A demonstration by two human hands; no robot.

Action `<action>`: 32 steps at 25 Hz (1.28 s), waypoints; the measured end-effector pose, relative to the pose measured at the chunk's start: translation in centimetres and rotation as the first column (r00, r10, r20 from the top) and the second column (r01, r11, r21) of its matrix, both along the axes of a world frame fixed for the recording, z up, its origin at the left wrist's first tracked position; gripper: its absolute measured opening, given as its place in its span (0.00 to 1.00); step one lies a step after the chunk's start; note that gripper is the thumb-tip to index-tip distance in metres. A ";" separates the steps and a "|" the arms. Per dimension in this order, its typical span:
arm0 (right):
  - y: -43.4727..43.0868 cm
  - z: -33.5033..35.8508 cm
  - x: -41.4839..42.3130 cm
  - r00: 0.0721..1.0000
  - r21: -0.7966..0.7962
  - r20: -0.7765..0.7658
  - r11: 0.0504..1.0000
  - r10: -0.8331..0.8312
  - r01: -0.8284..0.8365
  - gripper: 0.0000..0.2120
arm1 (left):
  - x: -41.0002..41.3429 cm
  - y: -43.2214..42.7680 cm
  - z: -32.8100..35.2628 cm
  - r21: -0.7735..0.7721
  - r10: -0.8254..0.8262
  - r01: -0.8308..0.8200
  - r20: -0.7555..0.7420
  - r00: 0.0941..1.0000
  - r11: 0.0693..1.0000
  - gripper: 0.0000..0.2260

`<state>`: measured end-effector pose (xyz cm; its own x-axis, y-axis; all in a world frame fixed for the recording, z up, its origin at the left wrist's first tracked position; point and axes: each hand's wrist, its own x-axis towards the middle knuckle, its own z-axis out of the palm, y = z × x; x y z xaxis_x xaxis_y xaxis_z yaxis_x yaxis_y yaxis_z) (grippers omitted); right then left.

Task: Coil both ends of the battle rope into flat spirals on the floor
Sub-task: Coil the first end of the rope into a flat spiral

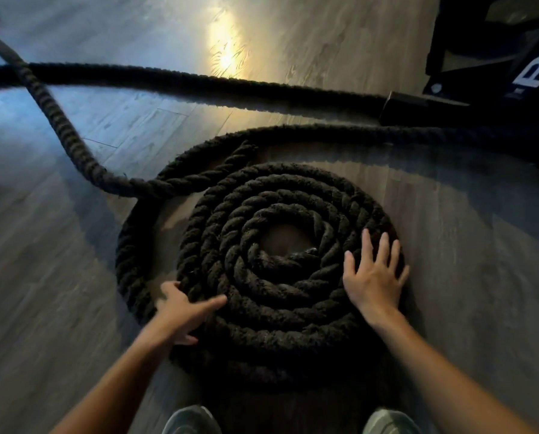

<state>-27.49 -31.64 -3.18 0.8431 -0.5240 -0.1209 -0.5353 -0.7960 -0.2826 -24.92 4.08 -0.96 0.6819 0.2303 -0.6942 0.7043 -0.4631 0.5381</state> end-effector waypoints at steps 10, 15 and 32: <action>3.5 0.2 -4.3 0.995 -0.016 -0.101 1.000 0.010 -0.011 0.43 | 6.5 0.8 -1.7 0.343 -0.406 0.307 0.269 0.873 0.888 0.32; -1.1 0.1 -1.1 0.979 -0.029 -0.079 0.982 0.186 -0.189 0.40 | 4.1 2.5 -0.2 0.061 -0.183 0.173 0.267 0.946 0.983 0.37; 2.9 0.7 -6.1 0.991 -0.059 -0.131 0.998 -0.011 0.003 0.36 | 4.7 -0.2 1.7 0.302 -0.448 0.368 0.262 0.855 0.879 0.22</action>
<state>-33.56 -28.75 -2.48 0.8181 -0.5393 -0.1995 -0.5704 -0.8052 -0.1621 -20.21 3.85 0.71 0.9217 0.0088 -0.3877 0.2341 -0.8096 0.5382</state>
